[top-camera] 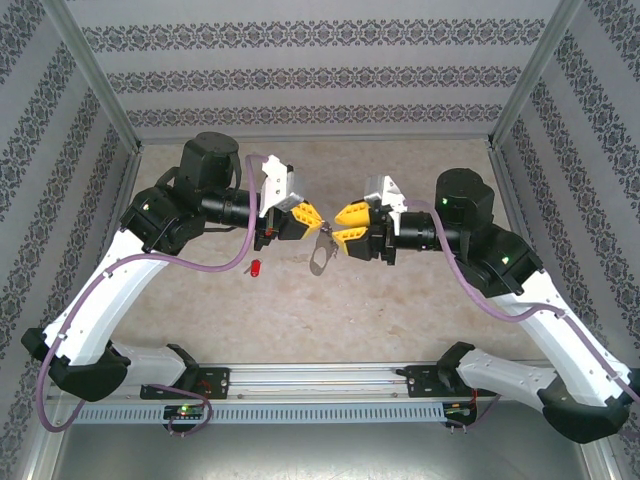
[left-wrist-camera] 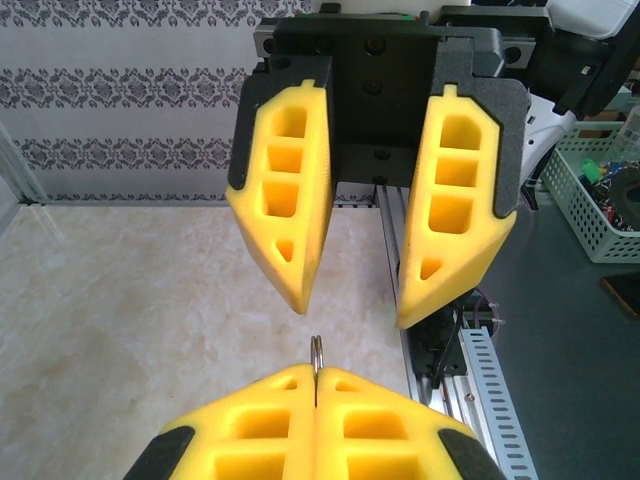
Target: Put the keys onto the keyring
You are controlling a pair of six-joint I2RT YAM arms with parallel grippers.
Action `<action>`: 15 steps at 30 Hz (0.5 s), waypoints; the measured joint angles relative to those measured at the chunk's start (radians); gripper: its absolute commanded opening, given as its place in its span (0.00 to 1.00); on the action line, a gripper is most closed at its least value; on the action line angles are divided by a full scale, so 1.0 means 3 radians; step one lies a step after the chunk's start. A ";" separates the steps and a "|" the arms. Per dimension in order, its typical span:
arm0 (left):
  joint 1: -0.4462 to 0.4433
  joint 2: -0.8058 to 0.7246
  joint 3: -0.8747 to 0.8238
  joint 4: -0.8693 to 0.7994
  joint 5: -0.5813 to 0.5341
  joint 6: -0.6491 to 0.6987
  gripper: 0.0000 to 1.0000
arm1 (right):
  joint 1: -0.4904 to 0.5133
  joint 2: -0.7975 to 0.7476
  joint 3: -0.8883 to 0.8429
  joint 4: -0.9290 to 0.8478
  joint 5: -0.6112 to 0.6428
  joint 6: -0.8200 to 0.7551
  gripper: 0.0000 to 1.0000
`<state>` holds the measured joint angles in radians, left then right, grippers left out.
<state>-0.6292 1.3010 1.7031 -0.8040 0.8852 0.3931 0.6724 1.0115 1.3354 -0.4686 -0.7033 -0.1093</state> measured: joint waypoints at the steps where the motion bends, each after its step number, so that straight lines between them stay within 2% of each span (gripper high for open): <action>1: 0.0000 0.0008 0.0014 -0.0011 0.0000 0.0003 0.00 | 0.0000 0.0018 0.0015 -0.0006 0.0001 -0.0009 0.34; 7: -0.0001 0.0051 0.0079 -0.0086 0.0000 0.0039 0.00 | 0.0061 0.0098 0.0065 -0.0038 0.0023 -0.0053 0.32; 13: -0.0020 0.0074 0.0122 -0.0167 0.0003 0.0078 0.00 | 0.0088 0.0173 0.0081 -0.0062 0.0038 -0.0109 0.15; 15: -0.0029 0.0080 0.0130 -0.0184 0.0001 0.0080 0.00 | 0.0103 0.0179 0.0081 -0.0070 0.0051 -0.0132 0.12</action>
<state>-0.6380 1.3251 1.7420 -0.8593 0.8856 0.4171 0.7033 1.0653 1.3598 -0.4896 -0.6880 -0.1490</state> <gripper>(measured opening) 0.043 0.146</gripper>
